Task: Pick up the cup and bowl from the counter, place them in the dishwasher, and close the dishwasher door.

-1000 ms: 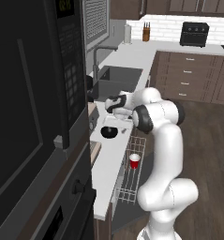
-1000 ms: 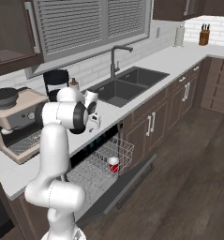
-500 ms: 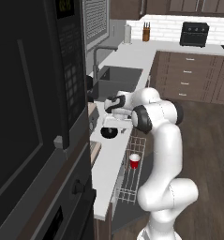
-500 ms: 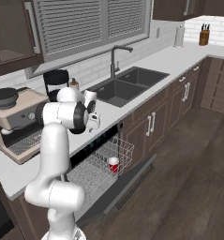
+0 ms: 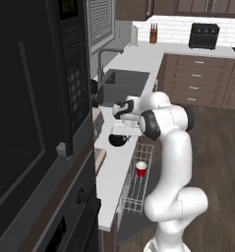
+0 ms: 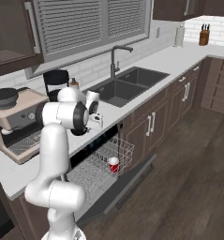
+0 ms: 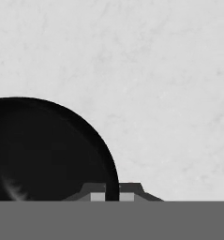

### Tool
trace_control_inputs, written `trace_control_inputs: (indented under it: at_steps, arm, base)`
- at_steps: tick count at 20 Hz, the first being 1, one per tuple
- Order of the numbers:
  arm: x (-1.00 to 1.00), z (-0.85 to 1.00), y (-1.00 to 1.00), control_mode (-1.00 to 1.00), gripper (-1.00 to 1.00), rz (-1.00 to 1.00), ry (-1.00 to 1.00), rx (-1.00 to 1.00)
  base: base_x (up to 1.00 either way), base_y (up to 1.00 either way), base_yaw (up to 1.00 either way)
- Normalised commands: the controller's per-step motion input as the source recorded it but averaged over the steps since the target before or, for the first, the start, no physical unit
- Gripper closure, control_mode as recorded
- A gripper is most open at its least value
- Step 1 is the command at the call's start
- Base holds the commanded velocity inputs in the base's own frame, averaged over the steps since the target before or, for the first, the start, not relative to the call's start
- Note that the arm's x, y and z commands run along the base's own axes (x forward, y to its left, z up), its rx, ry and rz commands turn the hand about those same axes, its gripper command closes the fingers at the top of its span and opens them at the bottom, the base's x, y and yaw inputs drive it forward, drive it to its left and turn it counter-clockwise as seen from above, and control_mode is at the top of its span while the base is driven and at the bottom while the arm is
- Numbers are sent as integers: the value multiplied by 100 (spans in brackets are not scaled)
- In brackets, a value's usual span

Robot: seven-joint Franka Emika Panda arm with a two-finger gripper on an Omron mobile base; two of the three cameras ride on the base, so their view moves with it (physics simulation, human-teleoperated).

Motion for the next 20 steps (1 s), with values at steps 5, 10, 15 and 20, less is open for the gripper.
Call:
trace_control_inputs:
  at_steps: [5,10,15,20]
  arm:
    - [-43,6,-50,-100,100,0,-5,0]
    - [-73,29,-98,-100,100,-1,-9,1]
    - [-69,-5,-98,-100,100,-3,-3,7]
    - [-42,-64,-78,-100,100,-5,0,17]
  base:
    - [0,0,0]
    - [0,0,0]
    - [0,0,0]
    - [0,0,0]
